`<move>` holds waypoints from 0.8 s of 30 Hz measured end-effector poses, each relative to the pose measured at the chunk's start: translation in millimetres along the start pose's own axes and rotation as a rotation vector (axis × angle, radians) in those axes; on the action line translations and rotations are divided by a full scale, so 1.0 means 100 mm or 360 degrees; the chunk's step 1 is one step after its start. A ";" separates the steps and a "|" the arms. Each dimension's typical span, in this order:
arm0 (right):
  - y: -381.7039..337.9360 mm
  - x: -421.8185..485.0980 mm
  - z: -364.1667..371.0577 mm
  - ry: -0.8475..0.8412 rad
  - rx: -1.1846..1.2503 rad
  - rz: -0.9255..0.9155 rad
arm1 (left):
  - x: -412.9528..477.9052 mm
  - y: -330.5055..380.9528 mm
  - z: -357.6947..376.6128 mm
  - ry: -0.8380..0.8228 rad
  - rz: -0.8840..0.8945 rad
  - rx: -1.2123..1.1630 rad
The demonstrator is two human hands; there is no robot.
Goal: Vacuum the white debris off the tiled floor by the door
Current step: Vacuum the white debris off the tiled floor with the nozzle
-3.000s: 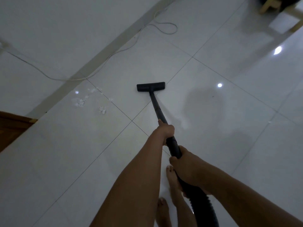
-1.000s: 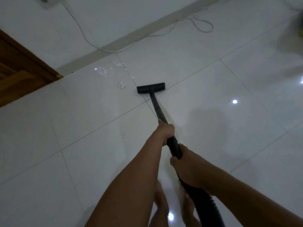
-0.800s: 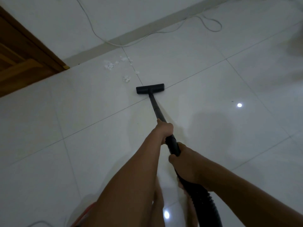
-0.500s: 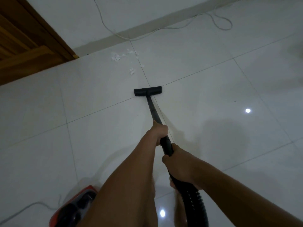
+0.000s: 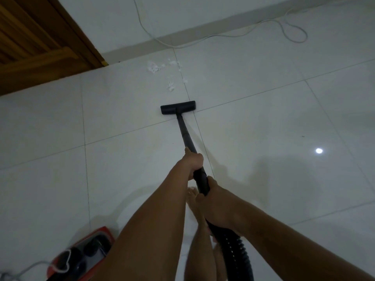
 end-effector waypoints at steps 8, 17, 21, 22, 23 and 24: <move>-0.56 0.37 -0.33 0.0042 -0.0081 0.0012 | 0.59 0.43 -0.21 0.0019 0.0018 -0.0020; -1.26 0.59 -0.65 0.0077 -0.0147 -0.0046 | 1.16 0.95 -0.51 0.0035 0.0013 -0.0026; -1.53 0.69 -0.71 0.0075 -0.0174 -0.0034 | 1.34 1.12 -0.66 0.0040 0.0016 -0.0064; -1.59 0.71 -0.72 0.0074 -0.0192 -0.0034 | 1.38 1.16 -0.69 0.0041 0.0022 -0.0075; -1.66 0.74 -0.74 0.0075 -0.0203 -0.0029 | 1.43 1.20 -0.73 0.0041 0.0027 -0.0087; -1.71 0.76 -0.76 0.0077 -0.0210 -0.0020 | 1.47 1.24 -0.76 0.0038 0.0029 -0.0100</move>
Point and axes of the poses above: each hand's wrist, its own x-axis towards the middle knuckle, its own z-axis out of the palm, y = z × x, the point moved 2 cm from there along x, towards the middle knuckle, and after that the axes turned 13 degrees about z, right-handed, at the moved point
